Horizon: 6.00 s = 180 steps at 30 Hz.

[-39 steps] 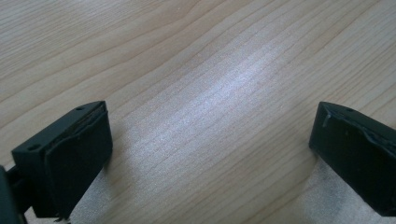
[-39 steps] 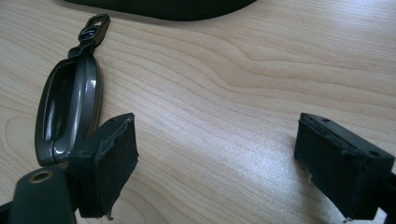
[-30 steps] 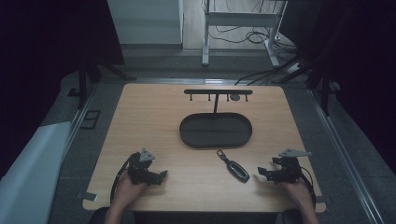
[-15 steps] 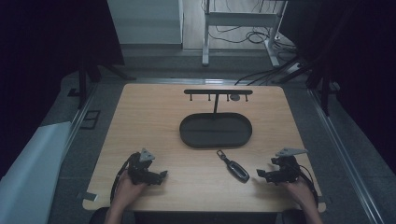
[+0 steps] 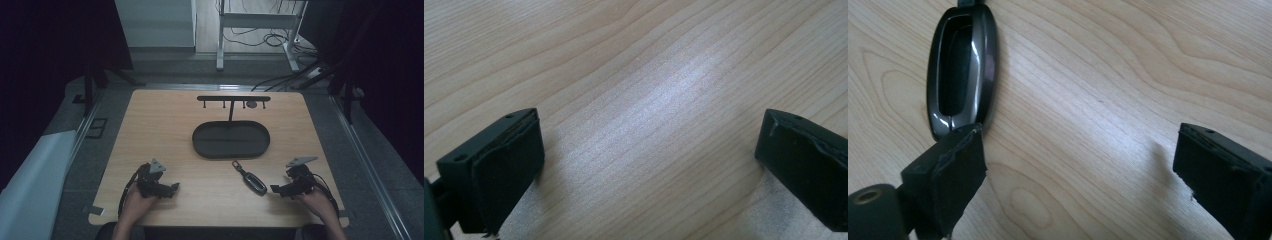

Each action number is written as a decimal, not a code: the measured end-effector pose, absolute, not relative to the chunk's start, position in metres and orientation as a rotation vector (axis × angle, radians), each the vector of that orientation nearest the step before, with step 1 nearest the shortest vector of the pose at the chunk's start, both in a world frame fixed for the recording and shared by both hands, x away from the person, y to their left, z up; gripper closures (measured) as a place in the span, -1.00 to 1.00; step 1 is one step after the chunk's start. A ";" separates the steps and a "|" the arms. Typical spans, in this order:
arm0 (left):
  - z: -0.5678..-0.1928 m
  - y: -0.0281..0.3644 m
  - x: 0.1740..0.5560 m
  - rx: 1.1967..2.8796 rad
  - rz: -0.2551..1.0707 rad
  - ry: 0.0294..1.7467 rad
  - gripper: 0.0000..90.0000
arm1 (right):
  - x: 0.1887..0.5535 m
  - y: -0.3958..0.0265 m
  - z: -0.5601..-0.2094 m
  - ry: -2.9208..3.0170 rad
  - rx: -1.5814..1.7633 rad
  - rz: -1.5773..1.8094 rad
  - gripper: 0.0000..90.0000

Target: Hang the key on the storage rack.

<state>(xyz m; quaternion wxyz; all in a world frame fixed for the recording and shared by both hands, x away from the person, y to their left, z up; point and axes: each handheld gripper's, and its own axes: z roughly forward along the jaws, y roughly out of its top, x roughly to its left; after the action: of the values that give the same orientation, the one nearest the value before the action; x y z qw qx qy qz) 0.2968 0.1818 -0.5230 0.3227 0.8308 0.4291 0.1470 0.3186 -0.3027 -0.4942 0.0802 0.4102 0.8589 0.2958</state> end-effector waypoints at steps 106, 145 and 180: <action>-0.523 0.181 0.297 2.177 0.388 1.130 -1.00 | 0.390 -0.192 -0.390 3.030 1.001 0.196 0.08; -0.523 0.181 0.297 2.179 0.385 1.128 -1.00 | 0.447 -0.237 -0.302 2.843 1.261 0.243 0.08; -0.523 0.181 0.297 2.179 0.387 1.128 -1.00 | 0.478 -0.235 -0.260 2.739 1.331 0.278 0.08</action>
<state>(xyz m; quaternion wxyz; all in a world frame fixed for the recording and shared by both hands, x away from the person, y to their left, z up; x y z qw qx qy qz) 0.2972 0.1812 -0.5231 0.3230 0.8301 0.4300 0.1473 0.4775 -0.2353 -0.2598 0.0419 0.4350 0.8949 0.0907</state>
